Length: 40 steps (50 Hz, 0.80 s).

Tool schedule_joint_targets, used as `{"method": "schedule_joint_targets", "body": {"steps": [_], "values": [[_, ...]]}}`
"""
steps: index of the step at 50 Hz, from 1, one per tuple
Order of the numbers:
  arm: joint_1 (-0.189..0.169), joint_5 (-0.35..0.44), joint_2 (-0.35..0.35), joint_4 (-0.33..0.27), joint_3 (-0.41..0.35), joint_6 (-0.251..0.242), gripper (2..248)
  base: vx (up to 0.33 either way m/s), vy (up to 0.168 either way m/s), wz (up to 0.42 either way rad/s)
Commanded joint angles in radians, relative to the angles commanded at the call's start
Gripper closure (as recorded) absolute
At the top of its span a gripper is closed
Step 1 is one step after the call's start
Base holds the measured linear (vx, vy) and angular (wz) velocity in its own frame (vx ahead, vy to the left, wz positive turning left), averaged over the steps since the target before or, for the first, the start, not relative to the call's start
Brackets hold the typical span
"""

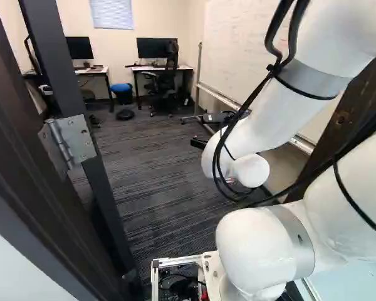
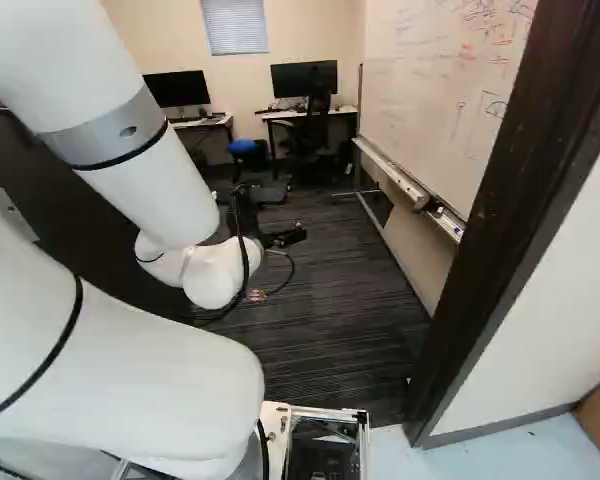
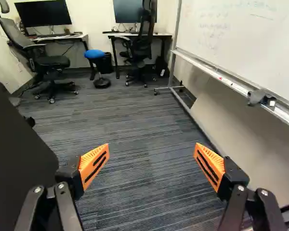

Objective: Open the door and move inside

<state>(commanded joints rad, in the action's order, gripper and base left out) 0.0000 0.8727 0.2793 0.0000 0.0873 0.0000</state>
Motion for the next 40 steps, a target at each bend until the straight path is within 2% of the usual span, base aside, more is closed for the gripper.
{"method": "schedule_joint_targets", "body": {"steps": [18, 40], "values": [[0.000, 0.000, 0.000, 0.000, 0.000, 0.000, 3, 0.102, 0.012, 0.190], [0.000, 0.000, 0.000, 0.000, 0.000, 0.000, 3, 0.097, -0.007, 0.108]]}}
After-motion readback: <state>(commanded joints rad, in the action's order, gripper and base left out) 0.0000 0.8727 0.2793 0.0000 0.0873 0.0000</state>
